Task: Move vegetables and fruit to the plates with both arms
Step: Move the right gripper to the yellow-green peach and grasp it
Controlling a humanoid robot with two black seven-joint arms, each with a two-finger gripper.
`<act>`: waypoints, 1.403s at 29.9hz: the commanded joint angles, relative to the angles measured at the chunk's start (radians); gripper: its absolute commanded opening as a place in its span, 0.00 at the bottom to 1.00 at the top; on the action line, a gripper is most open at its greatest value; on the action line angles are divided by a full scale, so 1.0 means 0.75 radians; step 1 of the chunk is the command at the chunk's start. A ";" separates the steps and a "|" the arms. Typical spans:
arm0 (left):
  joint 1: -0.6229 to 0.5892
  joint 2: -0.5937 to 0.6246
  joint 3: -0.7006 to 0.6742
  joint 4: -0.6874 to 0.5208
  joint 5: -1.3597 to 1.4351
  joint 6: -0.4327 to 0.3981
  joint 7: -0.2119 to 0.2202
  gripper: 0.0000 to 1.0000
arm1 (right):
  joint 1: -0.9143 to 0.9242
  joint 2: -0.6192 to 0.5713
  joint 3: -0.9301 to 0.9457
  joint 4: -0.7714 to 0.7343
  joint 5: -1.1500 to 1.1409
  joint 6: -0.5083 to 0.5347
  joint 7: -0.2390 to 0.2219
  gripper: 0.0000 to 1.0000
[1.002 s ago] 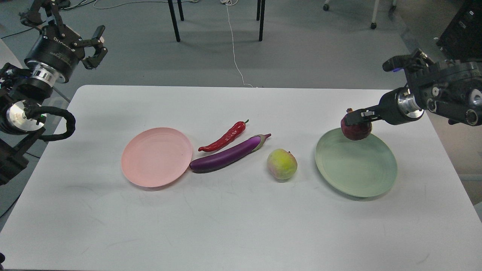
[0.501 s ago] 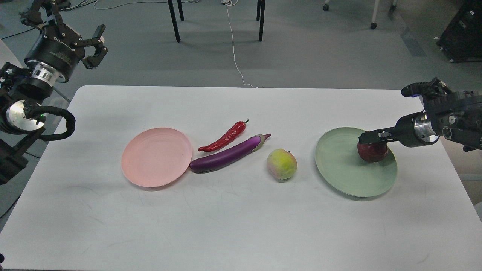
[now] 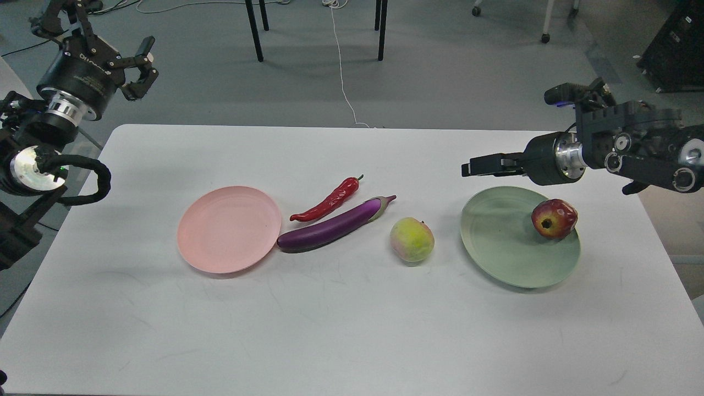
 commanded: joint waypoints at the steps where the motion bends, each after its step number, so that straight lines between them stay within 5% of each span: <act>1: 0.000 0.011 0.002 -0.004 0.000 0.000 -0.002 0.98 | 0.005 0.102 -0.021 0.009 0.000 0.001 0.004 0.96; 16: 0.002 0.030 0.000 -0.004 0.000 0.000 -0.008 0.99 | 0.069 0.447 -0.186 -0.008 0.061 0.089 0.004 0.96; 42: 0.008 0.058 -0.006 -0.002 0.000 -0.020 -0.016 0.99 | 0.136 0.591 -0.420 -0.030 0.029 0.089 -0.004 0.96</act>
